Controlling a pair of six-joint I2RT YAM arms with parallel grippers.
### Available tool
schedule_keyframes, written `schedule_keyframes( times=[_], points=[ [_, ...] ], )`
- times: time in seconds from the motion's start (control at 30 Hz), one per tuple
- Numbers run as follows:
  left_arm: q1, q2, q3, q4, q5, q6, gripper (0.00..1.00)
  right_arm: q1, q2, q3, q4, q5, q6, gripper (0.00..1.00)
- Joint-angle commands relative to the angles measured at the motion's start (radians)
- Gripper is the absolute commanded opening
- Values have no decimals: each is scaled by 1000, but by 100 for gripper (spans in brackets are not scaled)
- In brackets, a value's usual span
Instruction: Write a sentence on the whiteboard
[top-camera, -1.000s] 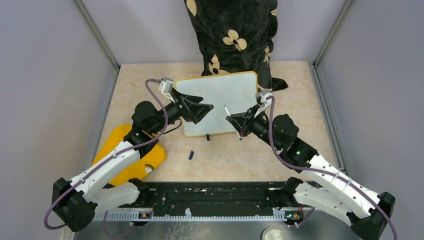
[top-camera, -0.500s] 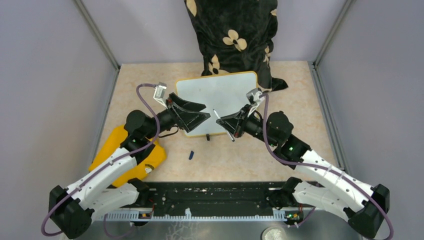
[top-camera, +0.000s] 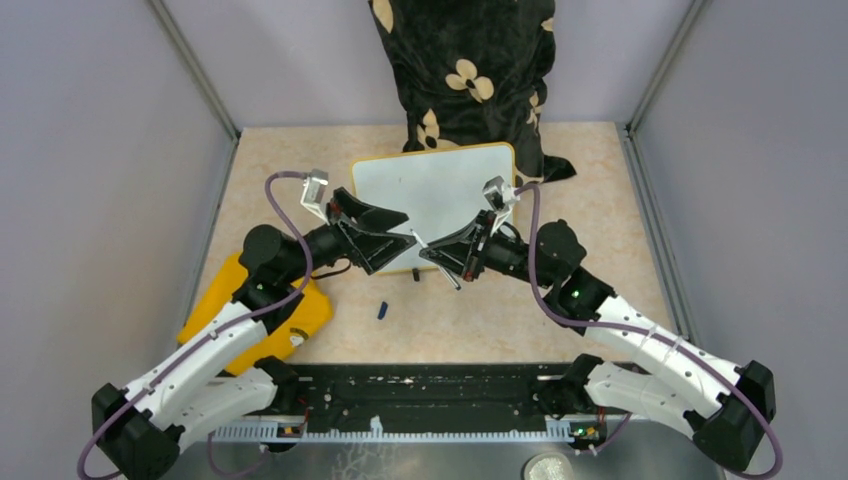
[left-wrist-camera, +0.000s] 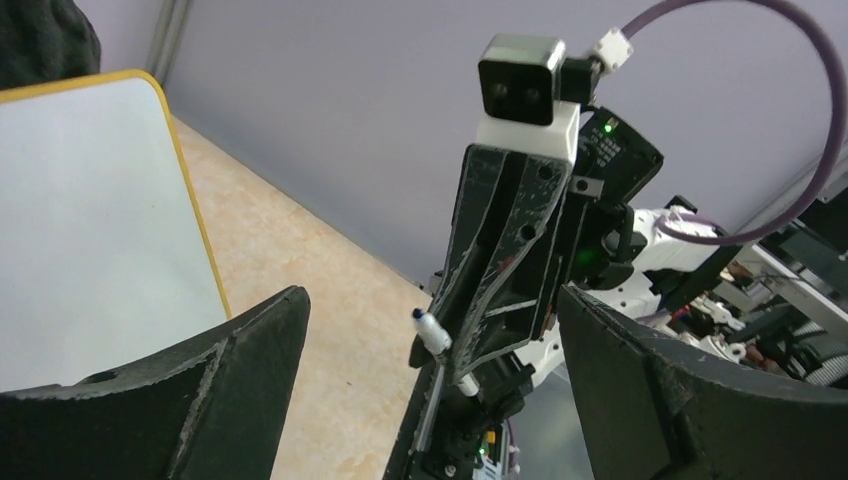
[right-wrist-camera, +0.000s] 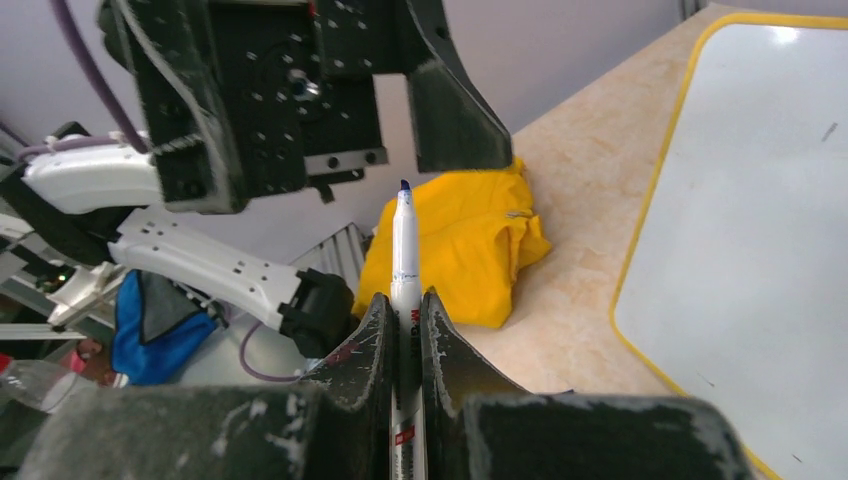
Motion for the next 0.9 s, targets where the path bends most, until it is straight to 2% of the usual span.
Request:
schedule_keyframes(
  times=[0.0, 0.53, 0.87],
  points=[
    [-2, 43, 34, 27, 123, 8, 98, -1, -4, 49, 126, -72, 46, 0],
    [-2, 111, 4, 266, 281, -177, 77, -2, -10, 29, 174, -106, 68, 0],
    [-2, 151, 2, 352, 311, -229, 54, -1, -11, 23, 175, -119, 69, 0]
  ],
)
